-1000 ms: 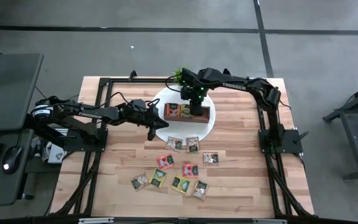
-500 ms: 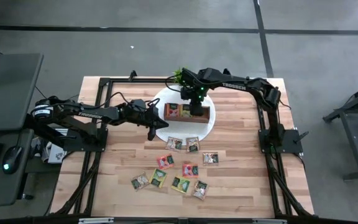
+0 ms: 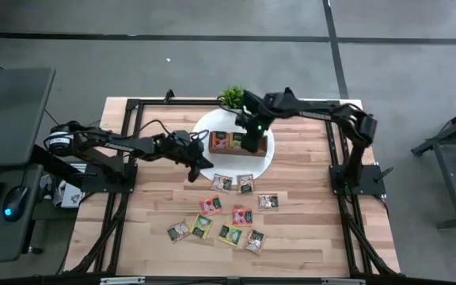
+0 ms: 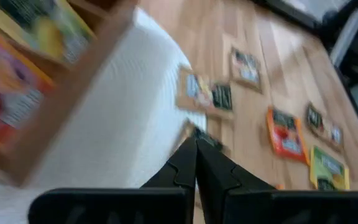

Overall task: Pick & Place Tea
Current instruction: Put the brown tea bag into the right section of the wooden organizer

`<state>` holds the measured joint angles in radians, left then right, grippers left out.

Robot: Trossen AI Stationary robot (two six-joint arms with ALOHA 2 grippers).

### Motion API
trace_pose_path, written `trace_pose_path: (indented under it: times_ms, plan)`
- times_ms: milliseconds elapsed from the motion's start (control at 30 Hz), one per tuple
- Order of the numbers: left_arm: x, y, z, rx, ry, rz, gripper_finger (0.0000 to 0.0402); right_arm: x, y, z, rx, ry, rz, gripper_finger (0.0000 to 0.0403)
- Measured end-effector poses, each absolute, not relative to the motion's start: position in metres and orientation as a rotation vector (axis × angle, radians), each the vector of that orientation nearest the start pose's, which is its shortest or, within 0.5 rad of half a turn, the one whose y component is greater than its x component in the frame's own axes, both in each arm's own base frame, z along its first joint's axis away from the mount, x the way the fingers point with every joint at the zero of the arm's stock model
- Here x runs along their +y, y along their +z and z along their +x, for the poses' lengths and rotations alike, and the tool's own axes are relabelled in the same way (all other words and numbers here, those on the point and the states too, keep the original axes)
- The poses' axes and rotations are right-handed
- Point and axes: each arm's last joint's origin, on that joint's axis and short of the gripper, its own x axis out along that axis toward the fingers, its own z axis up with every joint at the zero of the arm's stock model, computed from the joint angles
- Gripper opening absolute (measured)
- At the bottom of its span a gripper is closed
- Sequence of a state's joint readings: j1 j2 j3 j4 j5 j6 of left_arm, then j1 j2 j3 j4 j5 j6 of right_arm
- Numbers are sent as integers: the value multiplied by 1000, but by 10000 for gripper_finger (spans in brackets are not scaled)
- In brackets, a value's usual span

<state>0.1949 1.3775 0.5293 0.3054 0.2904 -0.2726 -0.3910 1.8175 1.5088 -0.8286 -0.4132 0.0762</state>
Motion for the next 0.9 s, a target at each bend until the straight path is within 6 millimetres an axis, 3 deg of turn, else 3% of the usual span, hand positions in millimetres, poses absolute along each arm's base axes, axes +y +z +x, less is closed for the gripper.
trace_pose_path:
  times_ms: [267,533,900]
  plan:
    - [17,153,268,612,-129,-353,1,-72,231,334,787,-234,722,154]
    - [8,131,275,699,-143,-242,0,-19,201,334,613,-353,832,154]
    - [9,105,279,766,-137,-188,0,10,187,331,566,-497,993,154]
